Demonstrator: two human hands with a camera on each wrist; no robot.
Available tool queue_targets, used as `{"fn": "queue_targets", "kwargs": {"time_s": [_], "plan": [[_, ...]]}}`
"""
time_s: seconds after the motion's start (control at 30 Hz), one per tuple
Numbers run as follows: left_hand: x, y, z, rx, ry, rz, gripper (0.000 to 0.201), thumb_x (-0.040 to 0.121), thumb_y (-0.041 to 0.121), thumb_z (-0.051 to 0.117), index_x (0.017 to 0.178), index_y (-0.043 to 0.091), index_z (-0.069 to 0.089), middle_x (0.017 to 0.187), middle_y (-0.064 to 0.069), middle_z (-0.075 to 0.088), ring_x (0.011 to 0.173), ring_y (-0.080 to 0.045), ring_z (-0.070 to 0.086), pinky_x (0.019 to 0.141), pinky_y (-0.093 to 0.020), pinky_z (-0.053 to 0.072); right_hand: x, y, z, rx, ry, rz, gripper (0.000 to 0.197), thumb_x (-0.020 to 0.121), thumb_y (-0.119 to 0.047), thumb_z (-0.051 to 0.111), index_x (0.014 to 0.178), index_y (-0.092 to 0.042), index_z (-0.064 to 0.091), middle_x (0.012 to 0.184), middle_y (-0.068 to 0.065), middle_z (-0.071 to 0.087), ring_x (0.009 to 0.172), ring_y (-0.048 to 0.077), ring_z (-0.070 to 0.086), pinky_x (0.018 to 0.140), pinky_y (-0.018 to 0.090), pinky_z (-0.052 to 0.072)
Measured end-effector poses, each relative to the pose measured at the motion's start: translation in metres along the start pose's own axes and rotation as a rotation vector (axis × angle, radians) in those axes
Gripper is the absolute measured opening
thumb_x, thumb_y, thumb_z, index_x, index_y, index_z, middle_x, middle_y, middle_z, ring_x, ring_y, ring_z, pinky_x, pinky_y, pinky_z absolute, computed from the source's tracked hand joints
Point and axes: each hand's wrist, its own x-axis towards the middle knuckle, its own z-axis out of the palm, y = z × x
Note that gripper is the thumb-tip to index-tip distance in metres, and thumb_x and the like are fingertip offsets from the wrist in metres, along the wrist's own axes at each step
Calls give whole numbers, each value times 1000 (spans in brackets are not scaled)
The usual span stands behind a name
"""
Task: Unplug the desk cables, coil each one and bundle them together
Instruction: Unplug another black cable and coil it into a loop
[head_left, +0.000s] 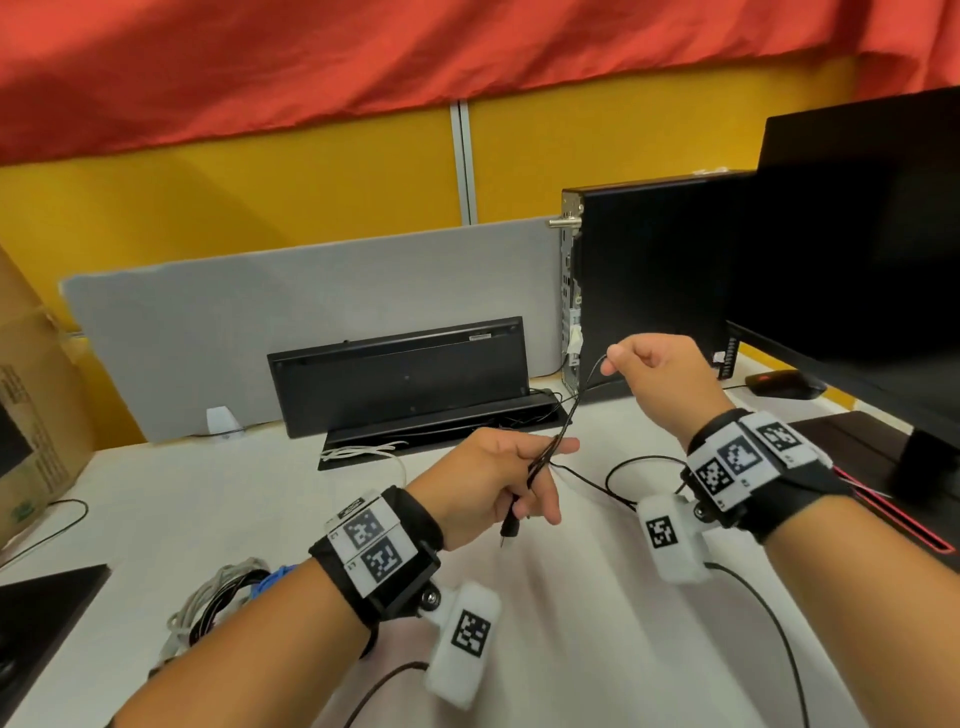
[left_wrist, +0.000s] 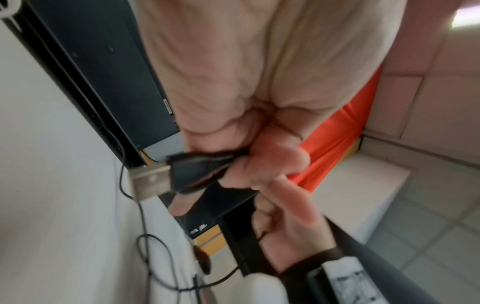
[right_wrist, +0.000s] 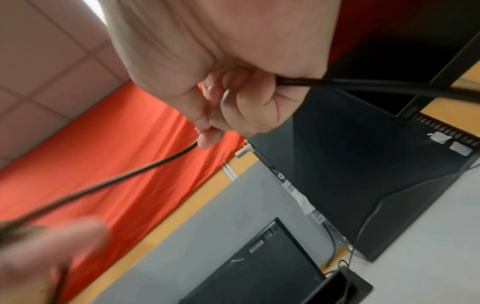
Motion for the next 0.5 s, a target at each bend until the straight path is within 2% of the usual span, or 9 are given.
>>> {"fn": "queue_targets", "kwargs": {"time_s": [0.03, 0.07, 0.1, 0.23, 0.33, 0.4, 0.5], "plan": [[0, 2, -2, -68, -1, 25, 56, 74, -16, 28, 118, -6, 61, 60, -14, 63, 45, -15, 41, 99, -57, 45, 3, 4, 4, -11, -3, 16, 30, 94, -25, 55, 69, -20, 70, 63, 7, 60, 58, 12, 52, 54, 26, 39], [2, 3, -6, -135, 1, 49, 57, 75, -14, 28, 121, -6, 60, 56, -12, 59, 43, -13, 41, 104, -59, 42, 5, 9, 8, -20, -4, 28, 30, 94, -25, 55, 68, -20, 70, 61, 5, 60, 56, 8, 51, 53, 25, 38], [4, 5, -10, -196, 4, 74, 57, 76, -12, 28, 124, -5, 59, 53, -10, 55, 40, -12, 41, 104, -60, 41, 7, 12, 13, -32, -7, 32, 30, 93, -24, 55, 67, -20, 69, 58, 1, 58, 51, 3, 47, 51, 24, 36], [18, 12, -27, -394, 33, 185, 50, 82, -2, 32, 121, -4, 63, 51, -8, 45, 42, -12, 29, 95, -60, 48, 14, 21, 39, -59, -115, 49, 33, 93, -22, 56, 63, -22, 68, 56, -5, 57, 48, 1, 46, 51, 20, 34], [28, 12, -42, -523, 127, 282, 41, 86, 2, 34, 116, -15, 56, 47, -6, 41, 41, -11, 33, 90, -59, 50, 19, 22, 64, -44, -196, 25, 34, 94, -19, 55, 63, -23, 67, 56, -9, 55, 52, 0, 48, 55, 20, 35], [31, 10, -51, -586, 177, 368, 33, 88, 6, 39, 111, -11, 55, 47, -5, 39, 42, -11, 36, 93, -62, 48, 23, 20, 79, -27, -212, -27, 35, 94, -17, 55, 62, -24, 65, 59, -7, 58, 56, 1, 49, 56, 19, 37], [29, 2, -63, -629, 231, 484, 29, 93, 8, 45, 110, -7, 64, 60, -9, 55, 45, -11, 38, 91, -62, 49, 28, 13, 95, -31, -277, -114, 38, 95, -16, 54, 60, -29, 61, 53, -15, 54, 53, -4, 49, 53, 9, 37]]}}
